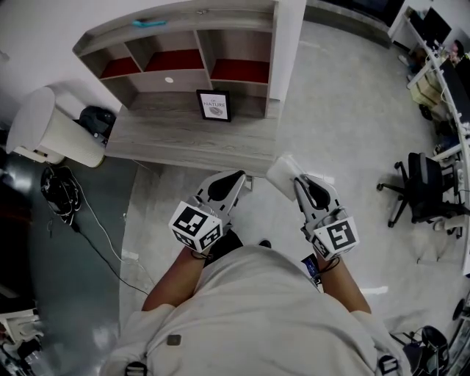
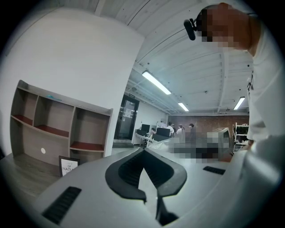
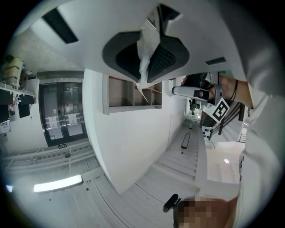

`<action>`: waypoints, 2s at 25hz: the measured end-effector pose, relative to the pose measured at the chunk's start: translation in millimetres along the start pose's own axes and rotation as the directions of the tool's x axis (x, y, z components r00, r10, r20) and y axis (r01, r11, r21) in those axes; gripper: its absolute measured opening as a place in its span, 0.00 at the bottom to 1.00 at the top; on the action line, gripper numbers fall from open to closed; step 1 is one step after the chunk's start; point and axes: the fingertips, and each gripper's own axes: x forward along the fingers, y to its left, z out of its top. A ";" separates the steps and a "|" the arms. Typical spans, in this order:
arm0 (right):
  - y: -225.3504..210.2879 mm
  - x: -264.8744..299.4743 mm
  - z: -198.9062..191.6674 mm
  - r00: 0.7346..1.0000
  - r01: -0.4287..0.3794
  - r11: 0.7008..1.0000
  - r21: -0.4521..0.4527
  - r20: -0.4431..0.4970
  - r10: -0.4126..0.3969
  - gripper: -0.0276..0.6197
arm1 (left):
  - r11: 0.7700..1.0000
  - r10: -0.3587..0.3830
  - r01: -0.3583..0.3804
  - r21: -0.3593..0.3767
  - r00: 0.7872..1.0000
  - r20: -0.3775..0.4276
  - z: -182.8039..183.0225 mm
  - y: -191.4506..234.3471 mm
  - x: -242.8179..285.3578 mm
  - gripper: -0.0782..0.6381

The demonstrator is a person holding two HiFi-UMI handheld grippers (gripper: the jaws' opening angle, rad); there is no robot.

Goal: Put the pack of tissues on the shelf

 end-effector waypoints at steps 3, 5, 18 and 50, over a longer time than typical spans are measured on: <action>-6.0 19.5 1.4 1.000 0.013 1.000 0.004 -0.004 -0.013 0.13 | 1.000 -0.023 0.023 -0.012 1.000 0.010 7.8 19.2 8.8 0.13; -8.3 36.7 2.2 1.000 0.020 1.000 -0.001 -0.006 -0.020 0.13 | 0.999 -0.036 0.036 -0.011 0.999 0.014 13.1 35.0 12.6 0.13; 10.0 168.9 18.1 0.997 0.070 0.997 -0.022 -0.019 -0.071 0.13 | 0.995 -0.099 0.099 -0.005 0.995 0.020 44.3 165.1 11.1 0.13; -54.7 295.5 10.0 0.994 0.080 0.996 -0.036 -0.073 -0.082 0.13 | 0.995 -0.097 0.097 -0.023 0.995 -0.013 56.0 271.3 68.4 0.13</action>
